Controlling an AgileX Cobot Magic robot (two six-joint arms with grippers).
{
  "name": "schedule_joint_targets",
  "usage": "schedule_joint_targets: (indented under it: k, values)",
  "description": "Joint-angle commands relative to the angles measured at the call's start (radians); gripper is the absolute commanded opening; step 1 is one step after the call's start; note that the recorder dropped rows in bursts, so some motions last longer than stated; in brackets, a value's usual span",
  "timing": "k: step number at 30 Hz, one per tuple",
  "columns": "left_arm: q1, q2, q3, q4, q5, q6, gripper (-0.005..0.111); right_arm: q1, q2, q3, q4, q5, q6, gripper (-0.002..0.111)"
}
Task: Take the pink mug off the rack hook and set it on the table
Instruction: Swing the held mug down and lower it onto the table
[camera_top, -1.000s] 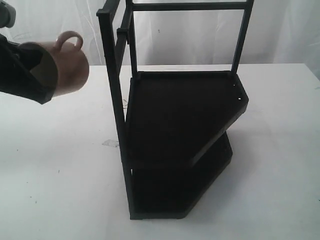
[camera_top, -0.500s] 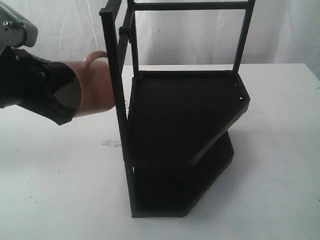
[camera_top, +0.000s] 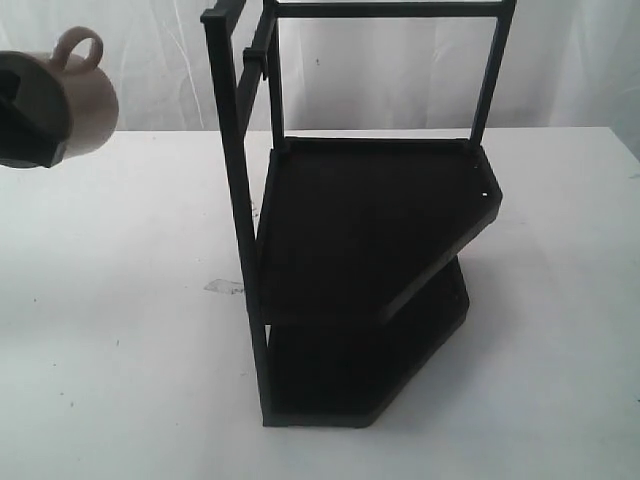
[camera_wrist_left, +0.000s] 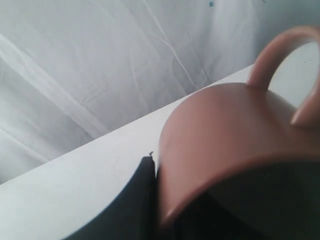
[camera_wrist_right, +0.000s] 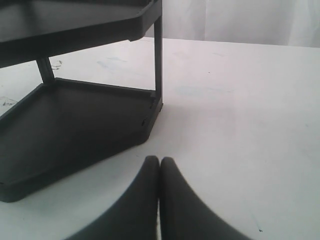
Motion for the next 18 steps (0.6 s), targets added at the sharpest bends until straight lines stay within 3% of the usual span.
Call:
schedule_joint_targets:
  k: [1, 18]
  values:
    - [0.000, -0.014, 0.024, -0.019, -0.012, 0.154, 0.000, -0.003, -0.004, 0.005, 0.003, -0.004, 0.000, 0.000]
    - [0.000, -0.057, -0.005, -0.019, 0.151, 0.154, 0.000, -0.003, -0.004, 0.005, 0.003, -0.004, 0.000, 0.000]
